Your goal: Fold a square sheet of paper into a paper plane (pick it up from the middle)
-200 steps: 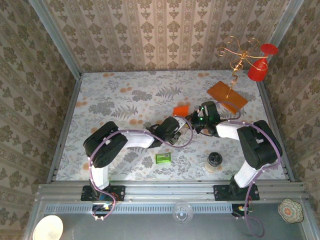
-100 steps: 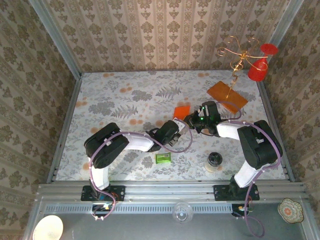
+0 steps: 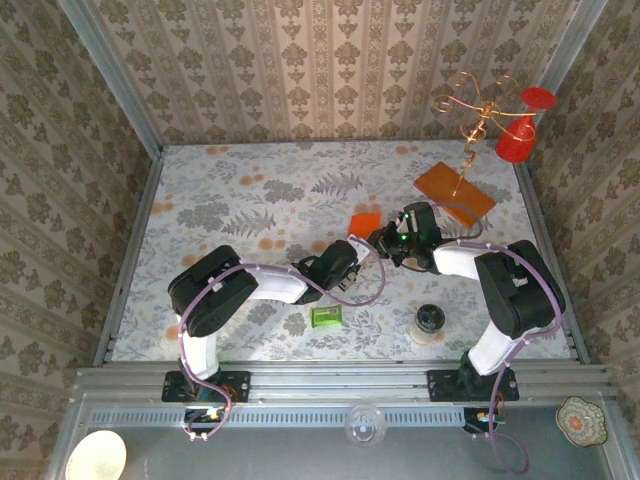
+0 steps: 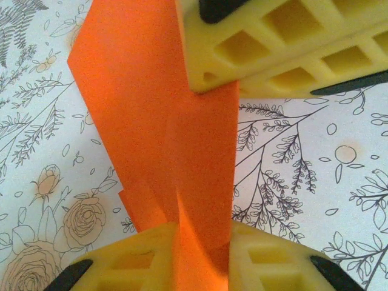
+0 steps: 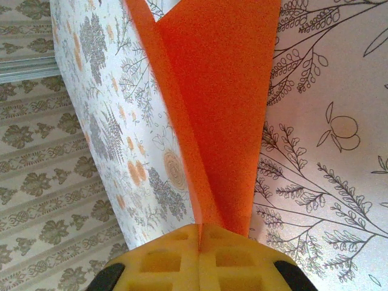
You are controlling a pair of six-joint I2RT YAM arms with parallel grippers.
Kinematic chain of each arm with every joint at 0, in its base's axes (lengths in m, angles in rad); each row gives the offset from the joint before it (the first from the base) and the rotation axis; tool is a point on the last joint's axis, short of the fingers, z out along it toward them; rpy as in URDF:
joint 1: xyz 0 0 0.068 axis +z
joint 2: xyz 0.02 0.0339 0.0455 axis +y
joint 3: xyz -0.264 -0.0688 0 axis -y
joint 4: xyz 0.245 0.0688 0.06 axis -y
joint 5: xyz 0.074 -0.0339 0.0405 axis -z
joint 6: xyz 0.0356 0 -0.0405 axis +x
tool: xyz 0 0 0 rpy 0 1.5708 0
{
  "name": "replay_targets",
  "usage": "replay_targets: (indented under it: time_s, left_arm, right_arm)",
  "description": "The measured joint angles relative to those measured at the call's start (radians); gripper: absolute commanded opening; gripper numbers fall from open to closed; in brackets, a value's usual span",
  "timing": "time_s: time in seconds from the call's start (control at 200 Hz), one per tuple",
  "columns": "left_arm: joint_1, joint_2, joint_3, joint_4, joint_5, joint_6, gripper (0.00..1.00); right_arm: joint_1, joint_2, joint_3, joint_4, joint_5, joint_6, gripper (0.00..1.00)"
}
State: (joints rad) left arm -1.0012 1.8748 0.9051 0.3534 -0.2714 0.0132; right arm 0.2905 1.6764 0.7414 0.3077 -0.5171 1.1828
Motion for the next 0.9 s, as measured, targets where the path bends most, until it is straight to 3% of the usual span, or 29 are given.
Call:
replay_targets:
  time_s: [0.165,0.505,0.765,0.9]
  left_arm:
    - [0.0,0.0,0.0,0.0,0.005,0.003,0.19]
    - [0.0,0.0,-0.002,0.0,0.028,0.003,0.14]
    - [0.01,0.0,-0.008,-0.005,0.09,-0.013,0.09]
    - [0.045,0.0,-0.008,-0.022,0.176,-0.052,0.04]
  right_arm:
    - [0.0,0.0,0.0,0.0,0.0,0.0,0.16]
    - [-0.022,-0.002,-0.001,-0.043,-0.004,-0.023,0.58]
    - [-0.08,-0.083,-0.002,-0.137,0.042,-0.094,0.63]
    - [-0.109,-0.117,-0.002,-0.184,0.073,-0.142,0.64]
